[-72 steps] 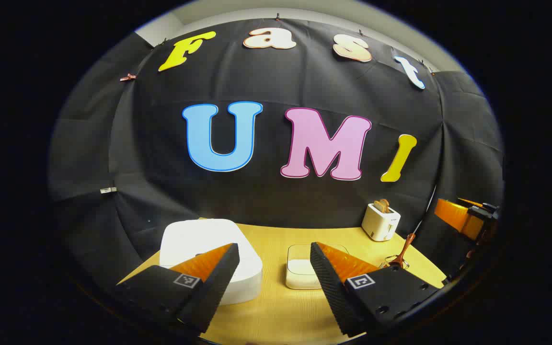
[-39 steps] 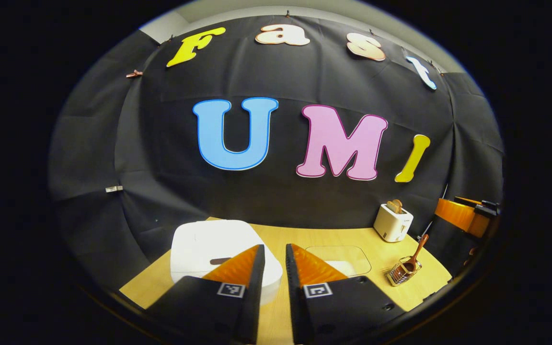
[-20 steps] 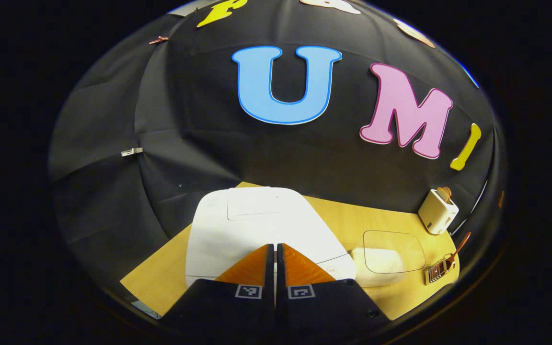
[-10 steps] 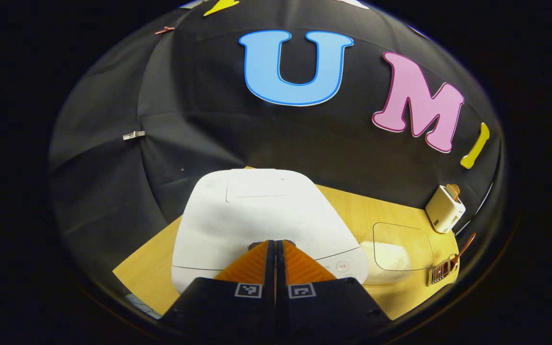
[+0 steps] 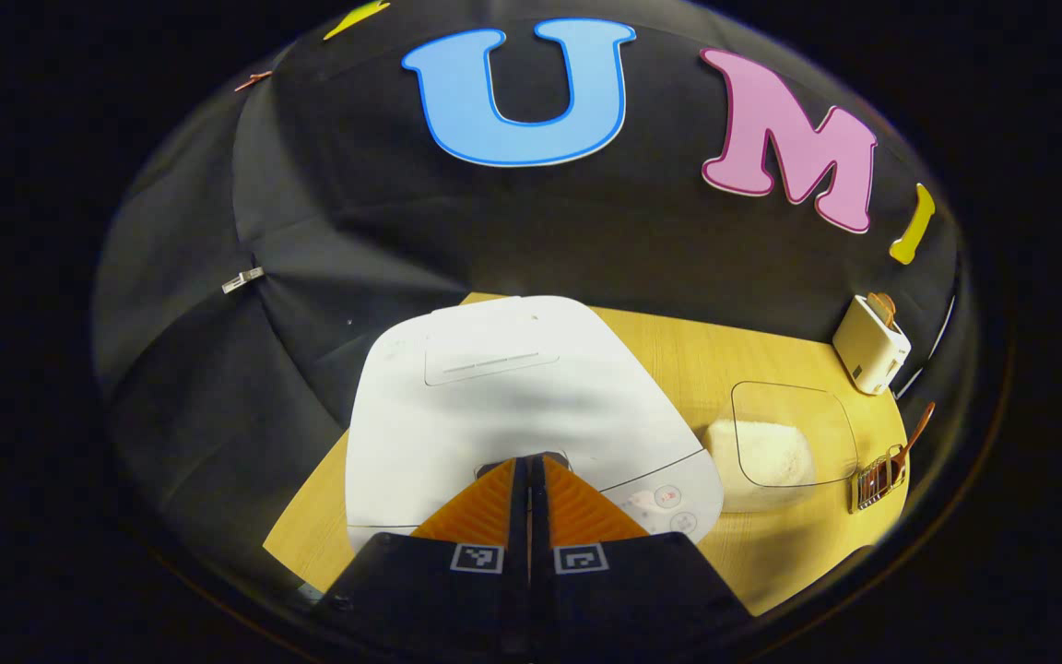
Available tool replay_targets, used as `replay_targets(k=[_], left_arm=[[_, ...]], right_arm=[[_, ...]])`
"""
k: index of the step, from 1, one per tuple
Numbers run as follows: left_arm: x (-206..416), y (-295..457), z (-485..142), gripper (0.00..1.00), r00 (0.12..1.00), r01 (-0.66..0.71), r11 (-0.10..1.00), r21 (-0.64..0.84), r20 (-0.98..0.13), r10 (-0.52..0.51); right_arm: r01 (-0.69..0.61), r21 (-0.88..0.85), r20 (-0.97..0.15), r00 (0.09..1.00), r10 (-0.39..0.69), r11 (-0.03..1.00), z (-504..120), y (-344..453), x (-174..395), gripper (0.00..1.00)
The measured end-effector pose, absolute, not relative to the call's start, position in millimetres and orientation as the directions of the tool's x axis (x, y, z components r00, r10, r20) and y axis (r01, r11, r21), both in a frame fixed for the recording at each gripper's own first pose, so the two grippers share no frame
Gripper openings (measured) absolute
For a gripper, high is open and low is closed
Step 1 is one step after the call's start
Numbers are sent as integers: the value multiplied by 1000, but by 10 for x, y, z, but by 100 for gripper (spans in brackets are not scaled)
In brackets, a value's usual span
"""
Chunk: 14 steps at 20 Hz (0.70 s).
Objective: Close the left gripper, press the button to open the rice cooker; take a wooden spoon from the chopstick holder with the right hand, scoop a spoonful of rice and pour it into the rice cooker, then put the wooden spoon back into the chopstick holder.
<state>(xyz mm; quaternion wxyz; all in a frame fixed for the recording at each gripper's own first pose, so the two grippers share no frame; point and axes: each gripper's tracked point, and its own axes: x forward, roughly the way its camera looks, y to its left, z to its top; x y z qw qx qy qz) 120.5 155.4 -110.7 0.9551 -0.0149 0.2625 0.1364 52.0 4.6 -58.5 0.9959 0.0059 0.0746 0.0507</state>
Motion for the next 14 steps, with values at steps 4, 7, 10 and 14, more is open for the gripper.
replay_targets(k=[4,7,10,14], left_arm=[[1243,1577,-1097,6,778,-259,959,-114,-612,138],[1250,1608,-1165,6,753,-246,961,-124,-649,109],[1263,1595,-1151,6,761,-261,964,-56,-626,170],[1286,1576,-1105,6,801,-268,963,-9,-558,217]], right_arm=[[-112,26,-150,982,115,993,-620,52,491,98],[-121,28,-165,979,124,992,-695,62,459,99],[-122,25,-159,979,125,992,-673,76,448,99],[-116,21,-140,983,118,993,-600,94,439,99]])
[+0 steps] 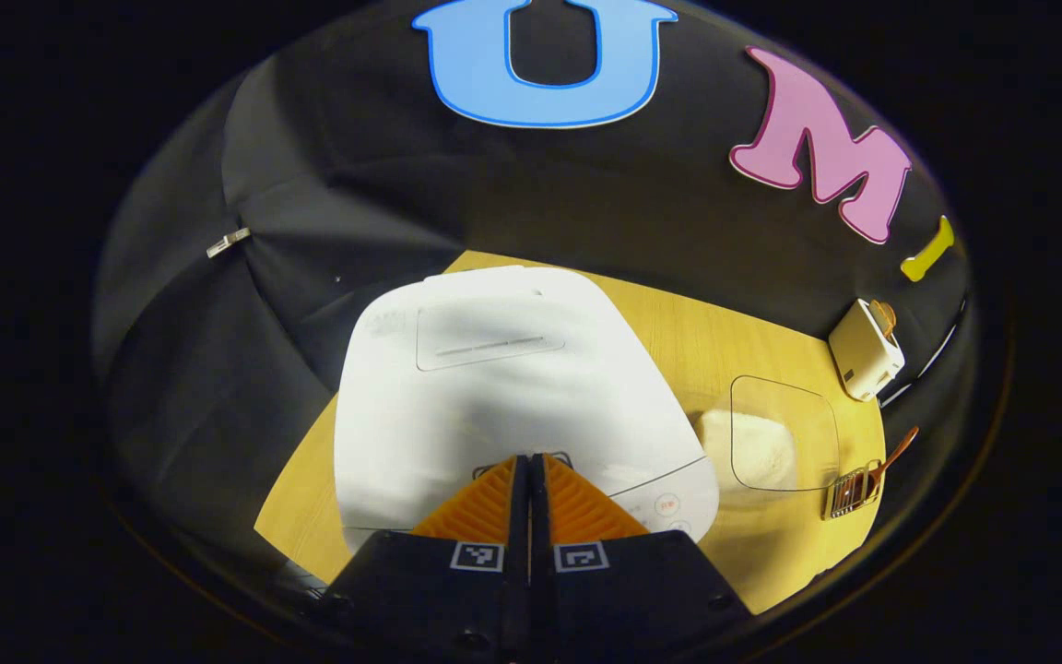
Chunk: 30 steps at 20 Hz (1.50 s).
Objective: Close the left gripper, press the button to open the rice cooker; take a wooden spoon from the chopstick holder with the right hand, scoop a spoonful of rice and pour it into the rice cooker, then put the wooden spoon back into the chopstick holder.
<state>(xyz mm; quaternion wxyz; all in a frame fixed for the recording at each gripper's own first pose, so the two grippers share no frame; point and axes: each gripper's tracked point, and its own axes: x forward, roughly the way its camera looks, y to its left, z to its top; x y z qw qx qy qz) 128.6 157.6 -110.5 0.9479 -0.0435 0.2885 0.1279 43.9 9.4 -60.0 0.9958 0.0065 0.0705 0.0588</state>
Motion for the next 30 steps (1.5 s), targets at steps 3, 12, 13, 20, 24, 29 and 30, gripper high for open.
replay_targets(k=[3,12,13,20,24,29,30], left_arm=[[1280,1594,-872,6,857,-269,962,54,-442,264],[1106,1359,407,8,975,-218,974,61,-36,220],[1064,1295,448,6,979,-202,978,57,-17,203],[889,626,264,61,1000,7,1000,-15,14,-7],[855,515,63,97,1000,-14,999,30,-18,14],[847,255,-93,97,998,32,999,32,-51,-30],[859,258,-134,97,997,29,999,38,-66,-27]], right_arm=[[-82,7,-122,989,82,997,-504,9,442,98],[33,-6,-112,993,-34,999,-423,-263,392,98],[39,-8,-114,993,-40,999,-425,-264,387,98],[76,-4,-135,988,-76,997,-491,-382,449,98],[104,-2,-141,985,-103,995,-520,-551,552,98],[122,17,-174,978,-117,992,-656,-823,834,99],[126,4,-187,975,-123,992,-723,-907,916,98]])
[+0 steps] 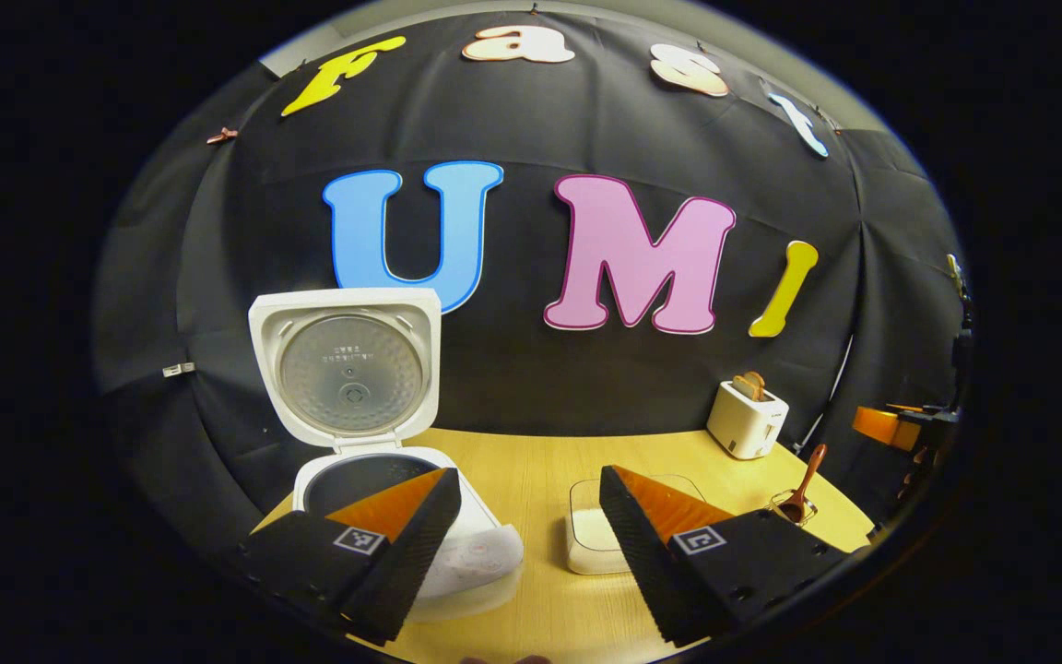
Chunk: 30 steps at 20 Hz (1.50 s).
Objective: Close the left gripper, press the button to open the rice cooker; take a wooden spoon from the chopstick holder with the right hand, scoop a spoonful of rice and pour it into the rice cooker, then put the wooden spoon back into the chopstick holder.
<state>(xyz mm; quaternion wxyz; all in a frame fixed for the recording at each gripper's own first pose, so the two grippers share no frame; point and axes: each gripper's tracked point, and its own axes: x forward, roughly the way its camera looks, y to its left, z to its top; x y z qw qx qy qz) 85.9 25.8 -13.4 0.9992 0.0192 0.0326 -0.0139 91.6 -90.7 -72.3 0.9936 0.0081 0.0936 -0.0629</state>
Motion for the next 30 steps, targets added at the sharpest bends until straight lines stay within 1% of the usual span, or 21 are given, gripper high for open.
replay_targets(k=[3,7,11,14,17,18,21,22,24,27,28,30], left_arm=[[871,266,-109,98,998,5,999,54,-69,-1],[829,315,-136,97,996,-49,995,84,-76,56],[736,274,-229,97,989,-93,992,91,-106,102],[670,163,-295,97,985,-112,988,107,-118,125],[638,-22,-331,98,985,-105,988,116,-126,120],[615,-96,-360,97,985,-98,990,99,-134,111],[538,-329,-394,97,986,-84,994,71,-139,93],[503,-385,-431,96,986,-80,994,78,-143,91],[442,-513,-468,96,985,-69,994,87,-149,82],[342,-663,-549,96,983,-47,995,86,-172,62],[317,-698,-575,96,983,-40,996,86,-175,55],[278,-756,-615,96,983,-8,997,80,-183,23]], right_arm=[[142,32,-254,959,-129,989,-991,-1185,1127,99],[171,99,-379,917,-122,980,-1480,-1553,1328,99],[175,109,-445,889,-109,979,-1834,-1751,1528,96],[156,150,-523,850,-55,976,-2195,-1737,1654,97],[149,186,-552,833,-22,971,-2355,-1707,1767,96],[135,196,-558,830,-3,971,-2405,-1672,1817,93],[95,207,-609,792,52,974,-2641,-1560,1871,91],[98,216,-626,777,60,971,-2715,-1544,1889,67],[94,241,-625,776,81,966,-2724,-1501,1933,63],[55,211,-635,767,94,976,-2788,-1492,1962,62],[66,195,-645,760,78,979,-2816,-1534,1967,36],[98,221,-661,746,76,970,-2879,-1554,2019,25]])
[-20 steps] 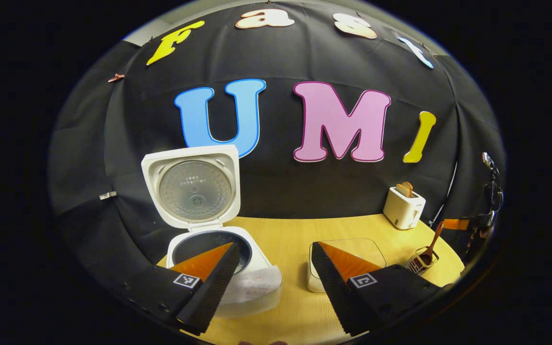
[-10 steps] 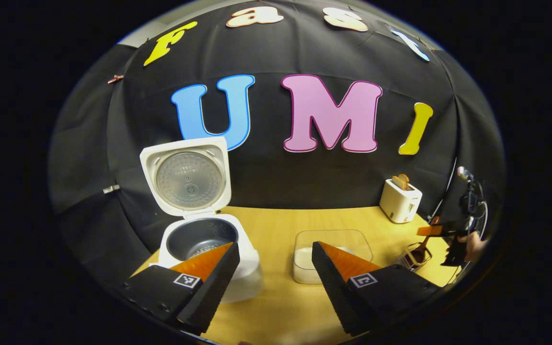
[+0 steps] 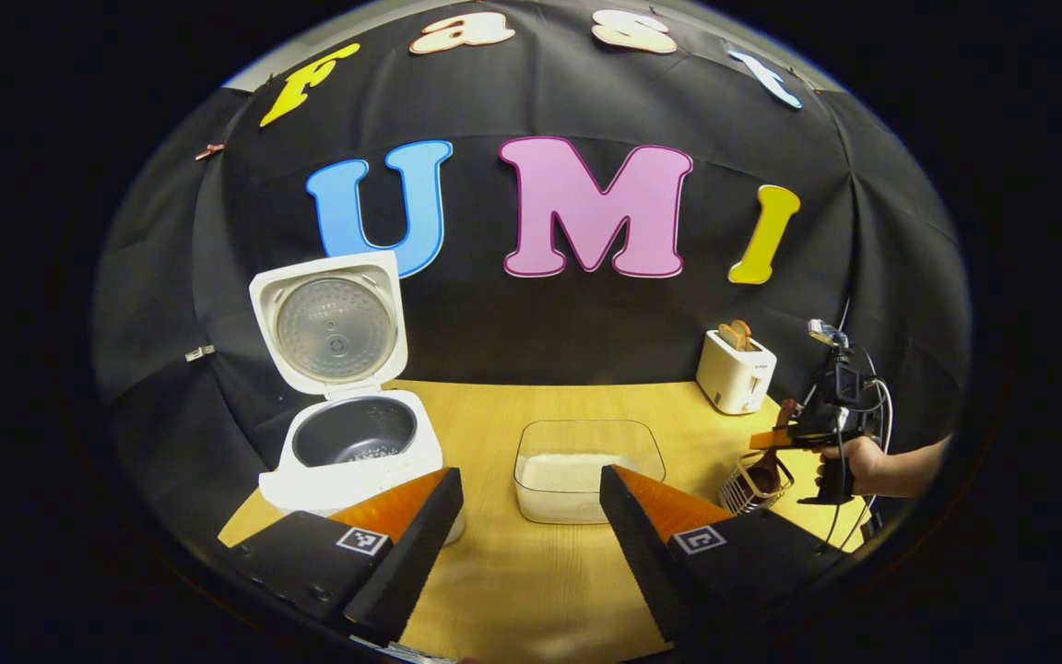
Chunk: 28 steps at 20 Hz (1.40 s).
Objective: Close the left gripper, press the button to open the rice cooker; take a wooden spoon from the chopstick holder with the right hand, scoop a spoonful of rice and pour it into the rice cooker, then put the wooden spoon back into the chopstick holder.
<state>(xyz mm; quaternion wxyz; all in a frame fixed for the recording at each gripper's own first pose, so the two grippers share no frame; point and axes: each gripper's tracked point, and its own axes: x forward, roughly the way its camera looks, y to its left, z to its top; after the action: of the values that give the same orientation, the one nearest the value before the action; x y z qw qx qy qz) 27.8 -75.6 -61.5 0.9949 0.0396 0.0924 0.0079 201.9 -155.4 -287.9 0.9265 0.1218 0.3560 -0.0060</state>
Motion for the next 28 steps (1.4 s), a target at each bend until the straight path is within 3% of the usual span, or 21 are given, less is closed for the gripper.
replay_targets(k=[1,2,6,11,16,19,22,28], left_arm=[[276,-771,-629,96,982,10,997,81,-188,6],[289,-763,-652,96,981,27,996,87,-196,-10],[333,-635,-582,96,982,61,995,85,-182,-45],[374,-462,-494,96,985,103,991,89,-146,-90],[389,-188,-505,96,985,122,991,51,-129,-114],[399,28,-527,96,985,115,993,22,-128,-111],[396,232,-465,97,990,113,990,84,-98,-105],[339,479,-415,97,984,139,990,-17,-108,-140]], right_arm=[[116,233,-669,740,73,966,-2850,-1561,1996,13],[127,251,-668,740,77,960,-2815,-1549,1985,21],[119,198,-599,801,24,973,-2518,-1532,1964,13],[196,147,-489,866,-101,970,-1918,-1662,1900,13],[219,145,-417,898,-141,965,-1370,-1539,1896,13],[186,132,-369,921,-126,974,-1075,-1235,1923,13],[129,120,-338,937,-82,984,-967,-714,1993,13],[18,72,-338,941,7,997,-1305,310,2292,13]])
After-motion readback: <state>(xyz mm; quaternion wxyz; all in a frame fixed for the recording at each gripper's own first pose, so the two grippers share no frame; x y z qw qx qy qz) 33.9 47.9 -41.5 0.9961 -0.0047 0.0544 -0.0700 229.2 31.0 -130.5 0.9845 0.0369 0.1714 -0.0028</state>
